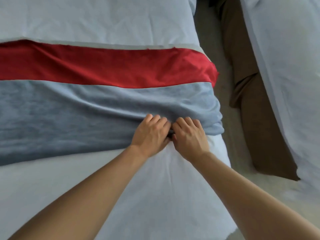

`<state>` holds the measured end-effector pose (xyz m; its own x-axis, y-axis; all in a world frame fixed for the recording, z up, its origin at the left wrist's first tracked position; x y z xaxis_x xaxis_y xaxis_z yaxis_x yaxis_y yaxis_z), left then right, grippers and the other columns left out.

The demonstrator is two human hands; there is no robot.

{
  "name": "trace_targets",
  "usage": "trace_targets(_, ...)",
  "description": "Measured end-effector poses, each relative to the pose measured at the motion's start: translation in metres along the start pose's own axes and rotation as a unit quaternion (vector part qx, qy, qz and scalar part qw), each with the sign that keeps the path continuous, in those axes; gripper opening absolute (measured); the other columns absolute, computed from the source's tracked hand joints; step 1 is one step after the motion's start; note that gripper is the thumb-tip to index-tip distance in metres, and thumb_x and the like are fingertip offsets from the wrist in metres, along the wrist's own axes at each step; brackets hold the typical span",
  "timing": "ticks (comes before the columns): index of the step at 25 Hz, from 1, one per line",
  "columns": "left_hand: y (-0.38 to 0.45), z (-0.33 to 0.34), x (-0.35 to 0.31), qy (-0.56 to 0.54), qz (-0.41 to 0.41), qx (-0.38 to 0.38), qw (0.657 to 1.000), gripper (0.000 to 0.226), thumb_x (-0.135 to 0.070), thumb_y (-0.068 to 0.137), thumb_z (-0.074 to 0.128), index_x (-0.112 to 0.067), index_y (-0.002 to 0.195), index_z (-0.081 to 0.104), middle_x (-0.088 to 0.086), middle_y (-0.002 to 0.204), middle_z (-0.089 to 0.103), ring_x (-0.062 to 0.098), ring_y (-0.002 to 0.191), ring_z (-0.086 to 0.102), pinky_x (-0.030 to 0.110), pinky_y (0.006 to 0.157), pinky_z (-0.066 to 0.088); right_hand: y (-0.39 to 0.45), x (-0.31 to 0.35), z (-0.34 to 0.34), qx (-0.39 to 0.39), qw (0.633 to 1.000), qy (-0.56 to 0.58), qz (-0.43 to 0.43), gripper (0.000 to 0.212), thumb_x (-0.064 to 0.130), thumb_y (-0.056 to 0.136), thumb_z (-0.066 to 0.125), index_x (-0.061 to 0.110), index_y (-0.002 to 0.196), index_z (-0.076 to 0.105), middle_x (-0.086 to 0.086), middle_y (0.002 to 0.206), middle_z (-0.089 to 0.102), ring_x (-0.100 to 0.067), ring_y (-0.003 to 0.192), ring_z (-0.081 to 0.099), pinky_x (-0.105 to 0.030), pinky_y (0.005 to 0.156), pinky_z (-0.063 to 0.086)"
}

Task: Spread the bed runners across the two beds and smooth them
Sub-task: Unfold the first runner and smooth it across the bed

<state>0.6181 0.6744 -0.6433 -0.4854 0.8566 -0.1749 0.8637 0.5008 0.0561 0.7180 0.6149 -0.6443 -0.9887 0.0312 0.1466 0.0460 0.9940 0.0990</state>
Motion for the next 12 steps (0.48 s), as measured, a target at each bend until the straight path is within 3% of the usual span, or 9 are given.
trace_targets(2,0.023,0.006,-0.022,0.041,0.005,0.023,0.999,0.016,-0.025,0.083,0.061,-0.016,0.071,0.057,0.003,0.069,0.054,0.025,0.065,0.050,0.038,0.065,0.033,-0.001,-0.033,-0.004,-0.019,1.000,0.002,-0.007,0.016,0.013,0.077,0.070,0.018,0.067,0.058,-0.001,0.069,0.054,-0.025,0.069,0.051,-0.038,0.068,0.038)
trace_targets(5,0.046,0.005,-0.032,0.015,0.014,0.063,0.998,0.019,-0.022,0.079,0.054,-0.017,0.060,0.056,0.002,0.061,0.055,0.025,0.059,0.053,0.036,0.066,0.030,-0.002,-0.049,-0.009,-0.011,0.999,0.039,-0.013,0.020,0.012,0.077,0.071,0.019,0.063,0.059,0.000,0.064,0.054,-0.025,0.066,0.051,-0.038,0.068,0.036)
trace_targets(8,0.049,-0.001,-0.037,0.003,0.047,0.134,0.990,0.018,-0.029,0.072,0.063,-0.020,0.059,0.055,-0.001,0.060,0.056,0.023,0.059,0.057,0.036,0.066,0.036,-0.018,-0.043,-0.016,0.016,0.995,0.098,-0.026,0.016,0.013,0.081,0.066,0.018,0.067,0.060,-0.001,0.067,0.054,-0.025,0.066,0.050,-0.037,0.069,0.036)
trace_targets(12,0.076,-0.013,-0.053,-0.036,0.041,0.064,0.996,0.018,-0.030,0.078,0.049,-0.019,0.065,0.054,0.000,0.066,0.054,0.024,0.062,0.053,0.035,0.065,0.032,-0.024,-0.085,-0.027,0.014,0.993,0.103,0.046,0.013,0.006,0.075,0.063,0.019,0.078,0.059,0.002,0.073,0.052,-0.023,0.068,0.050,-0.036,0.069,0.041)
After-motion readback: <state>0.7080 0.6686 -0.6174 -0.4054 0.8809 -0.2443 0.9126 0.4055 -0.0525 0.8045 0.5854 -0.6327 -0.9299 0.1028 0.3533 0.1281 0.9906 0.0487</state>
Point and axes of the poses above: each hand's wrist, its own y-axis towards the middle knuckle, its own z-axis out of the palm, x = y × z, the point moved 5 cm from there along y, towards the middle knuckle
